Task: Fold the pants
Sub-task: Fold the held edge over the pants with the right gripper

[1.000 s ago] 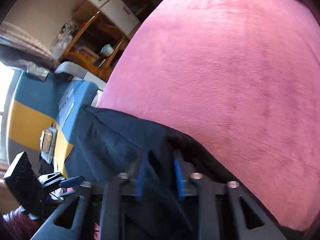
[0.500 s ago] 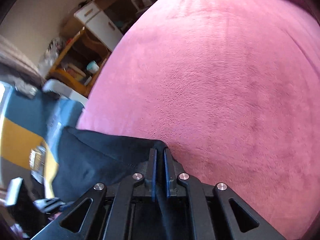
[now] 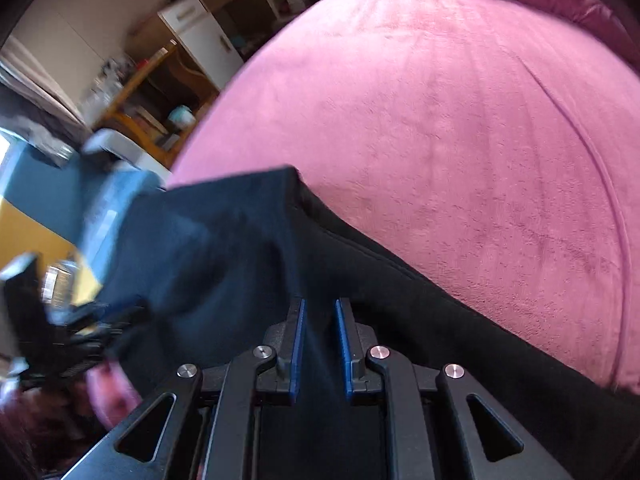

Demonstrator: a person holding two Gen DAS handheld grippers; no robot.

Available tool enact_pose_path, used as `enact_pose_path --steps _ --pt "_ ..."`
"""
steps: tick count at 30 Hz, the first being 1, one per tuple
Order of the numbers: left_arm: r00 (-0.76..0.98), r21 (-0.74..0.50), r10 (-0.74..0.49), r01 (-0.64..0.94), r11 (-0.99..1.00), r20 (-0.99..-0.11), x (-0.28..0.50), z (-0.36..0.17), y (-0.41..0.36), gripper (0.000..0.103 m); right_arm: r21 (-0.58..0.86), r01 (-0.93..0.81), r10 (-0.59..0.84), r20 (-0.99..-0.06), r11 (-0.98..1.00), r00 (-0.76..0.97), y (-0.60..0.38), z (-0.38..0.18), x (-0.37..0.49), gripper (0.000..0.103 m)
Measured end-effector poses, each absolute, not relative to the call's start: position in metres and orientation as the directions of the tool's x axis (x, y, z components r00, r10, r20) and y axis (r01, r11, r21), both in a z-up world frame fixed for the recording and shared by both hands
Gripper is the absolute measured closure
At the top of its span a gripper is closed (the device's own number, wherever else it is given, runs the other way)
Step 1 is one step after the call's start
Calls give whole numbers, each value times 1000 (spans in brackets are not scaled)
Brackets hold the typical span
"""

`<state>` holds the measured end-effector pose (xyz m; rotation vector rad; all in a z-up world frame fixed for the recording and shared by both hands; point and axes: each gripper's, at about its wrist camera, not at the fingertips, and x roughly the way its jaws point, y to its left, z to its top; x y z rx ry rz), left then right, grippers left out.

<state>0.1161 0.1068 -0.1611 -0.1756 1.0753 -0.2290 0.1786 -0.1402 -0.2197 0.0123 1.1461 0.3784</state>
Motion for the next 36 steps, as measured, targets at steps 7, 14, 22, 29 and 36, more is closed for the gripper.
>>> enact_pose_path --steps 7,14,22,29,36 --pt "465 -185 -191 57 981 -864 111 -164 112 77 190 -150 237 -870 970 433 -136 -234 198 103" --pt "518 -160 -146 17 987 -843 95 -141 117 77 216 -124 249 -860 969 446 -145 -222 175 99" --pt "581 -141 -134 34 989 -802 74 -115 113 75 252 -160 298 -830 954 472 -152 -202 105 99" --pt "582 -123 -144 75 990 -800 72 -115 98 75 223 -194 288 -848 955 444 -151 -212 43 99" --pt "567 -109 -147 100 989 -811 68 -119 88 75 196 -151 243 -869 969 431 -165 -228 15 93"
